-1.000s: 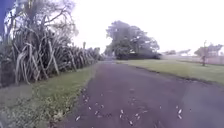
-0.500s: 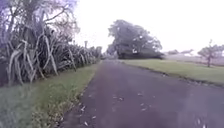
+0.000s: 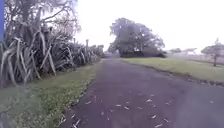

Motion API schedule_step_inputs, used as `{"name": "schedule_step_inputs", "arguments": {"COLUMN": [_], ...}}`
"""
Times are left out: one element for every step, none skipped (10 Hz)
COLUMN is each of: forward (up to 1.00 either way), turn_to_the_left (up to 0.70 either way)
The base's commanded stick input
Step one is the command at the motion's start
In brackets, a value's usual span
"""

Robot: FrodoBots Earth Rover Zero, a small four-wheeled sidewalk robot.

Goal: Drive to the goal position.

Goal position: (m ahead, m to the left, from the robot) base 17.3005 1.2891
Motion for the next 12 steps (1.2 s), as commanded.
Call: {"name": "schedule_step_inputs", "arguments": {"forward": [0.27,0.00,0.00,0.00,0.00,0.00,0.00,0.00,0.00,0.00,0.15,0.68], "turn_to_the_left": [0.00,0.00,0.00,0.00,0.00,0.00,0.00,0.00,0.00,0.00,-0.06,-0.29]}}
